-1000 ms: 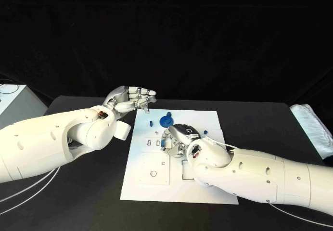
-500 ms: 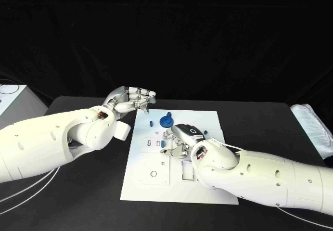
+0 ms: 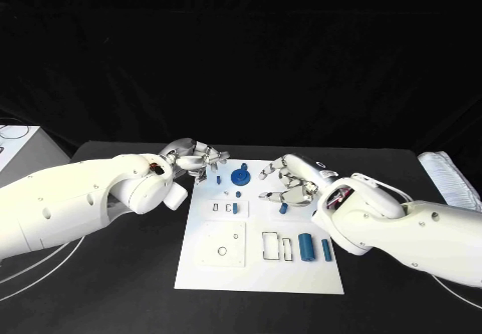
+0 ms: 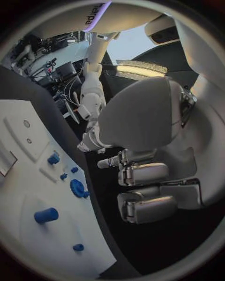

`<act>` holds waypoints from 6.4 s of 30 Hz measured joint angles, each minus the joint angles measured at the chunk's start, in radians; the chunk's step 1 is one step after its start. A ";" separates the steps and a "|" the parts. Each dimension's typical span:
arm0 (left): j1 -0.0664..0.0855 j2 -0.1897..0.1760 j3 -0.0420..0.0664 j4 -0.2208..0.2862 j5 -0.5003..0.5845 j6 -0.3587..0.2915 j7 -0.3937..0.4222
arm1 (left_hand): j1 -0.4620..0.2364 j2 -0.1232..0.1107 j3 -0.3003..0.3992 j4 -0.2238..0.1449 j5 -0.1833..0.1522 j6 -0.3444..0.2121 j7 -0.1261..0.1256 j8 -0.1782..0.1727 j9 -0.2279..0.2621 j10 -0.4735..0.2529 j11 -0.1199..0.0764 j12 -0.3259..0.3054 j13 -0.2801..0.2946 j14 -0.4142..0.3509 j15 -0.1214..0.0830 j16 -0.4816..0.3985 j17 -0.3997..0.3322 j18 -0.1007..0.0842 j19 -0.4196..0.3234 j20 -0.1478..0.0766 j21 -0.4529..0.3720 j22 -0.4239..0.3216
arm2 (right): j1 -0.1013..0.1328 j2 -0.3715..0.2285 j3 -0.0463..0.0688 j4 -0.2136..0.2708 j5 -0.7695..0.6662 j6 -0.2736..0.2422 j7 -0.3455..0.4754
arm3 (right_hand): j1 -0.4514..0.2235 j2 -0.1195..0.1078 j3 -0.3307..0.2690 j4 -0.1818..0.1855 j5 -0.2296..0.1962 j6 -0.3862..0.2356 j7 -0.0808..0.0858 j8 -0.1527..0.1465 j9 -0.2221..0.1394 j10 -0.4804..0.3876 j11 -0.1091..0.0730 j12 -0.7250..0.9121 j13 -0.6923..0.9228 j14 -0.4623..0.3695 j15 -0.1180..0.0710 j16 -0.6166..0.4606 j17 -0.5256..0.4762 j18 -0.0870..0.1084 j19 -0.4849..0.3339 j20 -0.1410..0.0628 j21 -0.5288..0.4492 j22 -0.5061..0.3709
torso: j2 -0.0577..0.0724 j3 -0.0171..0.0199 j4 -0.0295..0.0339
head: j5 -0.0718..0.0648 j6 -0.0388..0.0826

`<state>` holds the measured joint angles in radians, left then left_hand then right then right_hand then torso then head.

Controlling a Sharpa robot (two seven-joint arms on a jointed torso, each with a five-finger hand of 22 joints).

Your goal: Assemble the parts on the task board

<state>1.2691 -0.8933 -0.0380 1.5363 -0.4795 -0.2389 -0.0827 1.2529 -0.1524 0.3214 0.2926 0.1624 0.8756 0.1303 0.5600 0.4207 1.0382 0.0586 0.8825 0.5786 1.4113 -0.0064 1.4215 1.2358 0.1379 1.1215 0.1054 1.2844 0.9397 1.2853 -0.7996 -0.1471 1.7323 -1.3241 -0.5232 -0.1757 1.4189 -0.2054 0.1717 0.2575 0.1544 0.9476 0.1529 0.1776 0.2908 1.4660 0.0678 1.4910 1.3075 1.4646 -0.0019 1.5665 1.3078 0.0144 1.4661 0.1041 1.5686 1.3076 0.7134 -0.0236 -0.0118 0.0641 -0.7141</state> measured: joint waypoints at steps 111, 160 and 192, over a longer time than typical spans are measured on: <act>0.043 0.225 -0.055 -0.160 -0.424 0.418 -0.444 | -0.003 -0.035 0.373 0.022 0.000 -0.051 -0.052 0.181 0.236 0.080 -0.047 0.181 0.168 0.057 -0.033 0.102 0.072 -0.031 0.099 -0.032 0.095 0.164 | 0.080 -0.121 0.004 -0.090 0.372 0.044 0.009 | 0.018 -0.005 0.005 0.006 0.057 0.000 0.000 0.012 0.001 0.000 0.000 -0.014 0.000 0.000 0.000 0.000 -0.001 0.000 0.000 0.000 0.000 0.000 | -0.021 0.0110 -0.0010 | -0.004 -0.036; 0.040 0.229 -0.105 -0.128 -0.654 0.305 -0.455 | -0.178 -0.112 0.444 -0.061 0.264 0.033 -0.089 0.201 0.405 0.213 -0.094 0.239 0.238 0.052 -0.074 0.143 0.072 -0.046 0.194 -0.077 0.146 0.272 | 0.079 -0.115 0.003 -0.112 0.447 0.018 0.040 | 0.024 -0.011 0.038 0.028 0.116 -0.059 0.002 0.046 -0.002 -0.330 0.012 -0.556 -0.273 -0.025 -0.003 -0.242 -0.069 0.079 -0.104 -0.005 -0.442 -0.047 | -0.019 0.0105 -0.0024 | 0.023 -0.064; 0.040 0.225 -0.113 -0.116 -0.667 0.325 -0.456 | -0.183 -0.109 0.451 -0.068 0.265 0.035 -0.092 0.203 0.442 0.213 -0.094 0.239 0.231 0.053 -0.075 0.143 0.072 -0.046 0.194 -0.077 0.146 0.275 | 0.079 -0.117 0.003 -0.128 0.577 -0.087 0.077 | -0.001 -0.049 0.153 0.021 0.130 -0.109 0.029 0.115 -0.003 -0.386 0.025 -1.078 -0.916 -0.188 0.023 -1.204 -0.641 0.163 -0.212 0.023 -1.381 -0.833 | -0.018 0.0103 -0.0016 | 0.024 -0.074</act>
<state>1.3086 -0.6687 -0.1506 1.4204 -1.1467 0.0859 -0.5386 1.0696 -0.2616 0.7728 0.2245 0.4270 0.9110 0.0387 0.7630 0.8622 1.2517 -0.0350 1.1219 0.8099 1.4639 -0.0810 1.5642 1.3077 0.0915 1.3151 0.0286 1.4300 1.2143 1.3646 -0.9163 -0.1443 1.6040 -0.7469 -0.6098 -0.0988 1.4178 -0.2546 0.3248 0.2787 0.2847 0.8389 0.1823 0.2928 0.2875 1.0804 0.0929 0.4126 0.3912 1.2771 0.0214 0.3620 0.6666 0.1779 1.2543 0.1268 0.1881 0.4748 0.6952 -0.0133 -0.0134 0.0886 -0.7877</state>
